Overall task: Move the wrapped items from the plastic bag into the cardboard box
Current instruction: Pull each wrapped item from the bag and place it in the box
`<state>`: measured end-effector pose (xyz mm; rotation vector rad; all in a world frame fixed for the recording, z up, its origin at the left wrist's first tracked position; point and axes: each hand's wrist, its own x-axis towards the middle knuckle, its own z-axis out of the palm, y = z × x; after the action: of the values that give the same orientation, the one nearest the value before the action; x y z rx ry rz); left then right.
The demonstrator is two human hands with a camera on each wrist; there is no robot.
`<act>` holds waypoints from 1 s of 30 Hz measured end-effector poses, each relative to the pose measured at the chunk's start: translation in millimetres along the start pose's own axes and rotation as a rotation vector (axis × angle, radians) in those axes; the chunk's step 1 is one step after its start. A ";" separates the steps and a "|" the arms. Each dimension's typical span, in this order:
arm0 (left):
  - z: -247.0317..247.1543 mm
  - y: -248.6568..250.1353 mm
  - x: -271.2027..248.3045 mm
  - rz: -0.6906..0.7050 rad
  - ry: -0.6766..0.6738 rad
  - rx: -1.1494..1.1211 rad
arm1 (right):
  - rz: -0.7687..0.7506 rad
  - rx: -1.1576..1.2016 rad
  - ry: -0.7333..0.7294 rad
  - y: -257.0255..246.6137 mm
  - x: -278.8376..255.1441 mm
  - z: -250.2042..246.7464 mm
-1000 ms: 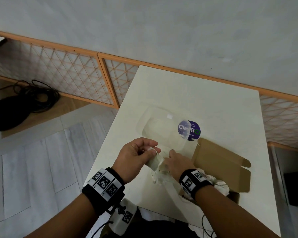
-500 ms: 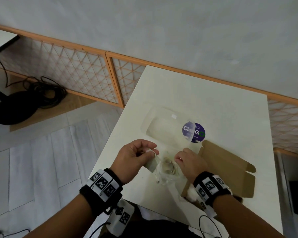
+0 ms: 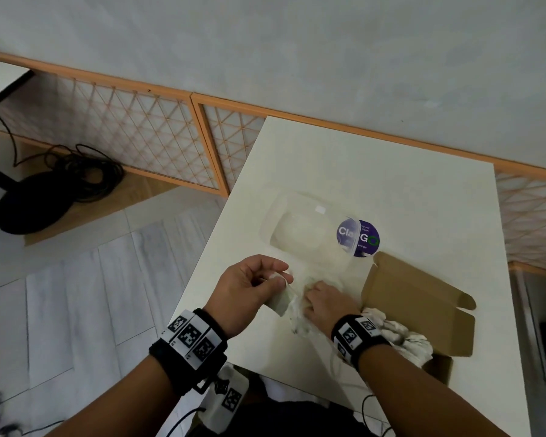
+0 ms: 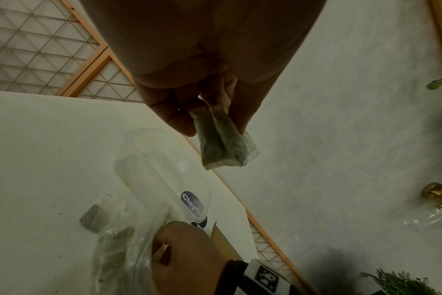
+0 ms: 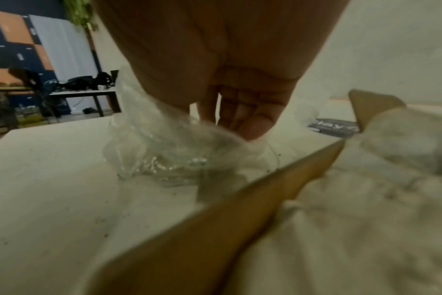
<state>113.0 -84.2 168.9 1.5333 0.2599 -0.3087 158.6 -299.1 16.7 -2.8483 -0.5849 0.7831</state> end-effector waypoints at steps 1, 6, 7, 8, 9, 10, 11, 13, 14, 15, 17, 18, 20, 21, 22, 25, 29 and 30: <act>-2.6 -0.6 -1.0 -0.002 0.002 0.009 | 0.017 -0.003 0.008 -1.1 3.2 2.2; -10.9 -3.6 -2.2 -0.006 0.015 0.022 | 0.107 0.147 0.034 -6.3 -3.3 -14.2; -11.0 -3.4 -2.0 -0.003 0.015 0.021 | 0.129 0.208 0.062 -4.3 -8.8 -19.9; -10.8 -3.1 -1.6 0.000 0.015 0.015 | 0.146 0.276 0.088 -1.5 -15.7 -26.4; -10.2 -2.9 -1.0 0.003 0.015 0.008 | 0.152 0.350 0.118 1.6 -23.7 -33.0; -9.7 -2.8 -0.3 0.005 0.017 0.001 | 0.145 0.435 0.154 5.0 -32.2 -40.9; -8.8 -2.2 0.2 0.007 0.016 -0.004 | 0.130 0.537 0.194 8.4 -41.6 -48.9; -5.6 -0.5 1.0 0.015 0.005 -0.003 | 0.084 0.777 0.277 12.1 -62.5 -68.1; -3.4 1.1 1.6 0.021 -0.003 0.003 | 0.065 0.880 0.304 11.9 -74.1 -79.9; -0.8 3.5 2.0 0.025 -0.012 0.008 | 0.057 0.965 0.321 12.0 -85.5 -90.5; 6.1 9.5 3.3 0.035 -0.035 0.003 | 0.046 1.093 0.348 11.5 -105.3 -110.6; 10.0 12.9 4.1 0.041 -0.054 0.002 | 0.041 1.128 0.368 11.0 -113.4 -119.1; 18.7 20.1 6.8 0.064 -0.106 0.012 | 0.039 1.166 0.437 8.8 -127.4 -136.5; 23.8 23.6 8.5 0.078 -0.134 0.016 | 0.044 1.187 0.482 7.9 -133.5 -144.8; 29.0 27.1 10.4 0.089 -0.157 0.012 | 0.045 1.214 0.522 7.2 -139.0 -152.4; 45.6 39.1 13.3 0.107 -0.218 -0.021 | 0.034 1.276 0.602 3.8 -151.6 -167.8; 69.3 55.3 13.3 0.105 -0.342 -0.098 | 0.035 1.312 0.636 -1.5 -161.1 -172.8; 74.5 58.9 13.4 0.118 -0.370 -0.120 | 0.033 1.313 0.641 -2.5 -163.1 -172.1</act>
<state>144.5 -158.3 221.0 1.3385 -0.1017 -0.4676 117.5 -365.8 240.4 -1.6756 0.1006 0.0772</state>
